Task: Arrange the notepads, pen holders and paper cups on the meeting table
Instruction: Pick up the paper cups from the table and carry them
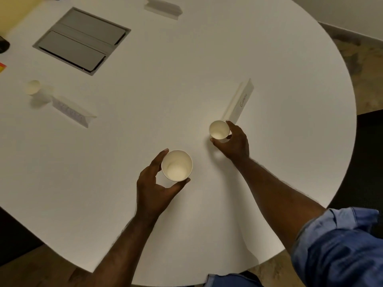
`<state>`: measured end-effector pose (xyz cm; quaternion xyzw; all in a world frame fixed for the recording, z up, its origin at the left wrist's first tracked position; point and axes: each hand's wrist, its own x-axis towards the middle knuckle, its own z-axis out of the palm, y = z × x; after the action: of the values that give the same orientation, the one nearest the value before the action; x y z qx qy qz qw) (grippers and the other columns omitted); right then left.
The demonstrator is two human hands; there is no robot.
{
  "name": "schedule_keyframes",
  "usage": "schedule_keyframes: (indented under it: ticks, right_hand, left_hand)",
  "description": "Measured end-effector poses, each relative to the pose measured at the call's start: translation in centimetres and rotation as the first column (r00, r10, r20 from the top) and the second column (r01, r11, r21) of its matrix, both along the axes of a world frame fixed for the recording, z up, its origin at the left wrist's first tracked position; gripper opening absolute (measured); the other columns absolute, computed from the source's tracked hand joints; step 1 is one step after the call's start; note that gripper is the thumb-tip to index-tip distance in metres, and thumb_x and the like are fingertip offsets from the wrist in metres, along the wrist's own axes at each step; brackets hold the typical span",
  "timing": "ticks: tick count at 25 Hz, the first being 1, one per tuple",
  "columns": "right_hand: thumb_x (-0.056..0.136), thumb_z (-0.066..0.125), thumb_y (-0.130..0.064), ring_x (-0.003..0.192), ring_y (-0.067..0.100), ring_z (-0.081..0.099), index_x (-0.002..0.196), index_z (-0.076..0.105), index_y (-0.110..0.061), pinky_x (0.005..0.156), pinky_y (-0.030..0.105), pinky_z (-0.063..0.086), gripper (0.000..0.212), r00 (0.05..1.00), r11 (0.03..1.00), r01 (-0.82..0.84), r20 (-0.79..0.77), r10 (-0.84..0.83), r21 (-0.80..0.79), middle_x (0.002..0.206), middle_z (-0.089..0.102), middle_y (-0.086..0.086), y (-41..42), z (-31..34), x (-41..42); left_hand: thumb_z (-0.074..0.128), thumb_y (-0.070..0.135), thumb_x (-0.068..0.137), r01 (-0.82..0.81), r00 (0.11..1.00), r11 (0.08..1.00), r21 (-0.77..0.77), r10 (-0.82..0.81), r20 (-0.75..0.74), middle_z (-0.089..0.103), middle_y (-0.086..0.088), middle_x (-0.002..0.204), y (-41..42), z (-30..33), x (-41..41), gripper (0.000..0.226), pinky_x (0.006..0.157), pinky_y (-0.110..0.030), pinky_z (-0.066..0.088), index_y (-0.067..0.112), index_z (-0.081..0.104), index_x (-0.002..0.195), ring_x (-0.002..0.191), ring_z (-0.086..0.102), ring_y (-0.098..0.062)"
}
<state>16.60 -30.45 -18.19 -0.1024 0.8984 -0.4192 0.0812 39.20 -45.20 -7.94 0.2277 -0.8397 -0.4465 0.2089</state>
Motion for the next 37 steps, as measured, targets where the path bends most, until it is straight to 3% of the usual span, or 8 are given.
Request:
schedule_keyframes:
  ticks: [8, 12, 16, 20, 25, 30, 33, 37]
  right_hand:
    - [0.051, 0.088, -0.056, 0.103, 0.016, 0.062, 0.152, 0.012, -0.033, 0.082, 0.039, 0.056, 0.128, 1.000, 0.998, -0.012, -0.004, 0.012, 0.055, 0.139, 0.044, -0.003, 3.9, 2.6, 4.6]
    - [0.053, 0.086, -0.058, 0.100, 0.005, 0.056, 0.150, 0.015, -0.038, 0.081, 0.030, 0.053, 0.122, 0.997, 0.998, 0.055, -0.055, -0.056, -0.013, 0.136, 0.042, -0.011, 7.6, 5.6, 11.1]
    - [0.064, 0.081, -0.058, 0.099, -0.001, 0.056, 0.142, 0.034, -0.037, 0.078, 0.013, 0.043, 0.093, 0.985, 0.981, 0.131, -0.098, -0.145, -0.140, 0.131, 0.041, -0.019, 11.7, 9.6, 18.7]
    - [0.072, 0.068, -0.067, 0.099, -0.004, 0.059, 0.129, 0.046, -0.044, 0.077, 0.012, 0.046, 0.065, 0.976, 0.970, 0.155, -0.120, -0.179, -0.187, 0.126, 0.048, -0.023, 15.5, 13.8, 25.4]
    - [0.067, 0.070, -0.070, 0.104, -0.006, 0.057, 0.133, 0.046, -0.041, 0.081, 0.013, 0.048, 0.076, 0.961, 0.958, 0.214, -0.133, -0.241, -0.190, 0.125, 0.048, -0.033, 20.4, 17.0, 31.9]
    - [0.062, 0.079, -0.059, 0.109, -0.006, 0.054, 0.136, 0.044, -0.043, 0.083, 0.010, 0.043, 0.083, 0.900, 0.892, 0.386, -0.115, -0.420, -0.233, 0.126, 0.056, -0.020, 28.0, 17.4, 34.7]
    - [0.059, 0.079, -0.060, 0.107, -0.006, 0.056, 0.136, 0.045, -0.041, 0.080, 0.004, 0.042, 0.086, 0.834, 0.830, 0.494, -0.131, -0.537, -0.258, 0.125, 0.058, -0.017, 34.8, 17.2, 35.8]
    - [0.058, 0.082, -0.057, 0.106, -0.008, 0.056, 0.136, 0.049, -0.034, 0.079, 0.003, 0.039, 0.088, 0.770, 0.775, 0.580, -0.143, -0.622, -0.253, 0.128, 0.058, -0.018, 45.4, 17.0, 35.9]
  left_hand:
    - [0.086, 0.050, 0.061, 0.054, 0.998, 0.998, -0.013, -0.055, -0.019, 0.053, 0.035, 0.131, 0.8, 1.5, 1.4, 0.082, 0.096, -0.020, 0.046, 0.033, 0.051, 0.134, 0.113, 0.058, 0.003]
    - [0.083, 0.056, 0.060, 0.161, 0.987, 0.987, -0.027, -0.162, -0.023, 0.052, 0.038, 0.129, 1.8, 2.4, 3.2, 0.084, 0.095, -0.027, 0.048, 0.038, 0.049, 0.135, 0.113, 0.058, 0.004]
    - [0.084, 0.055, 0.060, 0.335, 0.941, 0.942, -0.012, -0.336, -0.039, 0.053, 0.040, 0.127, 3.9, 2.8, 5.1, 0.085, 0.096, -0.023, 0.049, 0.037, 0.049, 0.136, 0.113, 0.057, 0.007]
    - [0.086, 0.050, 0.062, 0.533, 0.842, 0.846, -0.012, -0.532, -0.087, 0.051, 0.036, 0.129, 8.0, 3.3, 6.3, 0.085, 0.097, -0.023, 0.049, 0.029, 0.051, 0.136, 0.116, 0.055, 0.009]
    - [0.081, 0.056, 0.065, 0.739, 0.666, 0.673, -0.019, -0.734, -0.132, 0.059, 0.014, 0.133, 16.0, 5.3, 7.1, 0.084, 0.096, -0.026, 0.052, 0.025, 0.050, 0.137, 0.118, 0.058, -0.002]
    - [0.083, 0.045, 0.066, 0.882, 0.467, 0.471, 0.016, -0.870, -0.155, 0.054, 0.020, 0.134, 26.0, 6.0, 6.3, 0.083, 0.098, -0.023, 0.049, 0.021, 0.050, 0.138, 0.123, 0.054, -0.001]
    - [0.083, 0.042, 0.068, 0.929, 0.371, 0.369, 0.040, -0.917, -0.146, 0.052, 0.028, 0.134, 33.7, 5.9, 5.7, 0.080, 0.087, -0.009, 0.047, 0.029, 0.048, 0.138, 0.119, 0.053, 0.008]
    - [0.086, 0.031, 0.070, 0.954, 0.301, 0.297, 0.052, -0.942, -0.145, 0.052, 0.034, 0.131, 45.5, 5.8, 4.7, 0.077, 0.092, -0.013, 0.048, 0.033, 0.047, 0.136, 0.119, 0.053, 0.009]
